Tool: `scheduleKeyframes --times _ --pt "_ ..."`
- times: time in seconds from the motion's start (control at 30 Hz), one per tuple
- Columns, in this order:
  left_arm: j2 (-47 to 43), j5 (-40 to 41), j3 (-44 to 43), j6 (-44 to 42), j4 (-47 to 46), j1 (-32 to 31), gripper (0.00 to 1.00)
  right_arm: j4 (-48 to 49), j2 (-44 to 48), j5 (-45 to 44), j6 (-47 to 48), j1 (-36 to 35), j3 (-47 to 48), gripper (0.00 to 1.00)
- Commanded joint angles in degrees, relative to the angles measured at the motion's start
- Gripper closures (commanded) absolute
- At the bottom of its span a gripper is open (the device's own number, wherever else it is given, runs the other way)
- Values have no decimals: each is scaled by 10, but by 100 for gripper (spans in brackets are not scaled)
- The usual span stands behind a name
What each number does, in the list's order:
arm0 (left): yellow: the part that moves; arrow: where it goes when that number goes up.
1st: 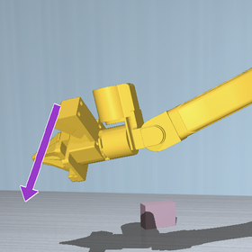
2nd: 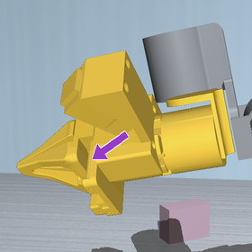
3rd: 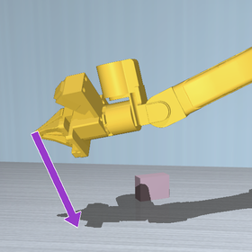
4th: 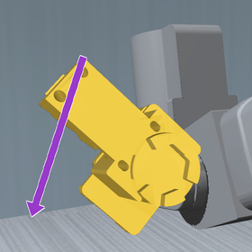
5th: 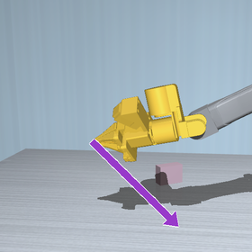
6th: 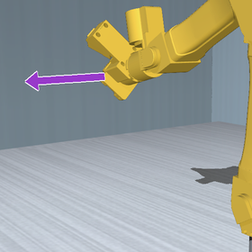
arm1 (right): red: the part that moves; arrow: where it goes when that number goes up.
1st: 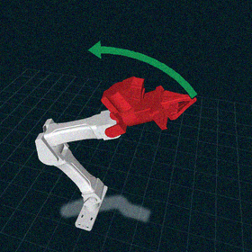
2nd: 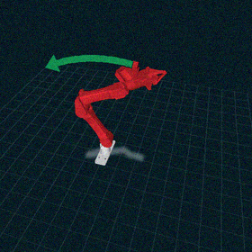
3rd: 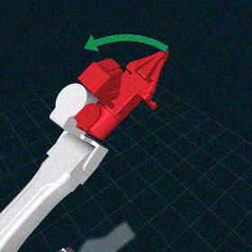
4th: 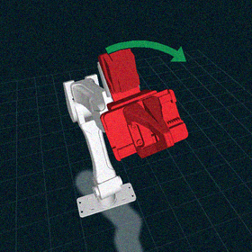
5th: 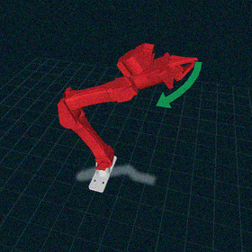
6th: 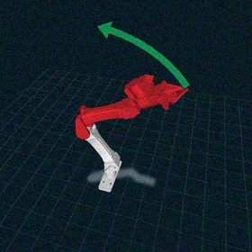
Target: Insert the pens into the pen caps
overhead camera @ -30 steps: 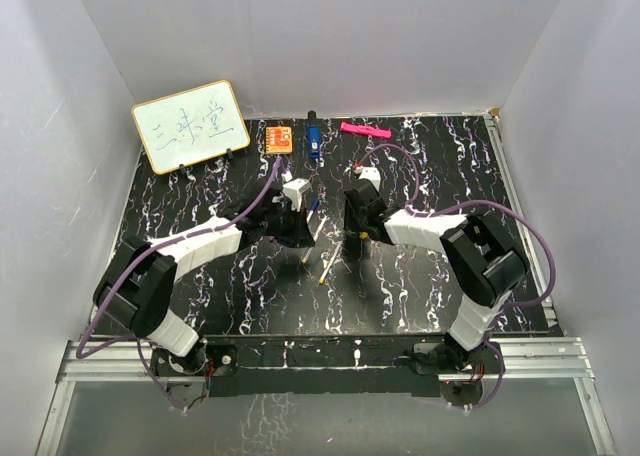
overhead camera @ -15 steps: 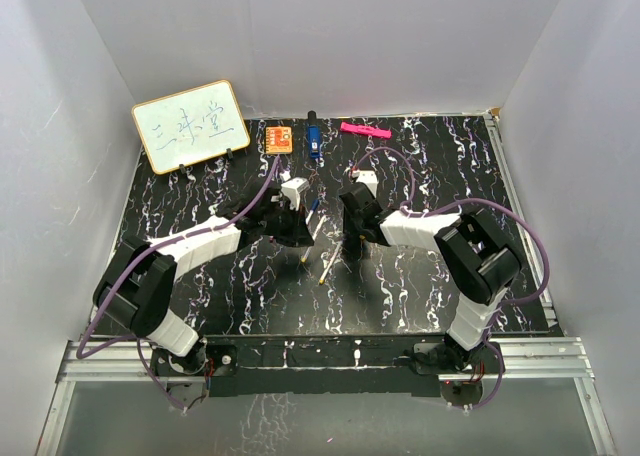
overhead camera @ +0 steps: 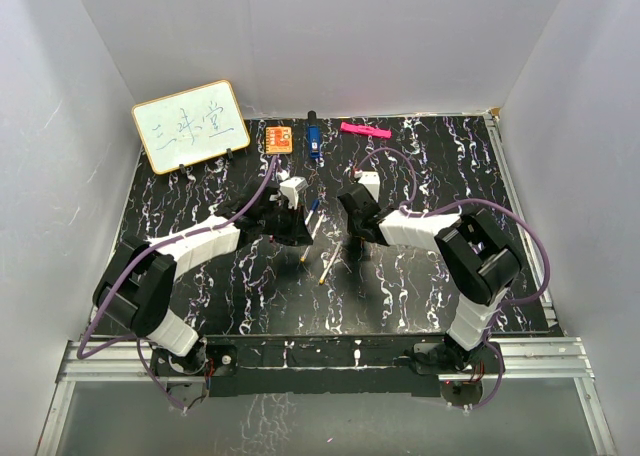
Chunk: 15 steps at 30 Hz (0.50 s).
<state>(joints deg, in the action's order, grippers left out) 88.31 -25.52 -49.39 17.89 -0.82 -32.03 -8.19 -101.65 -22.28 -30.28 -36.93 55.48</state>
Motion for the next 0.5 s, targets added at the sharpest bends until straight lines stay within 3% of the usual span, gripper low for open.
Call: scheduleKeyframes --times 0.0,0.47 --pt "-6 -15 -14 2 3 4 100 -59 -18 -8 -14 -3 2 100" --pt "-13 -10 7 8 -2 5 100 -33 -13 -11 0 -3 37 100"
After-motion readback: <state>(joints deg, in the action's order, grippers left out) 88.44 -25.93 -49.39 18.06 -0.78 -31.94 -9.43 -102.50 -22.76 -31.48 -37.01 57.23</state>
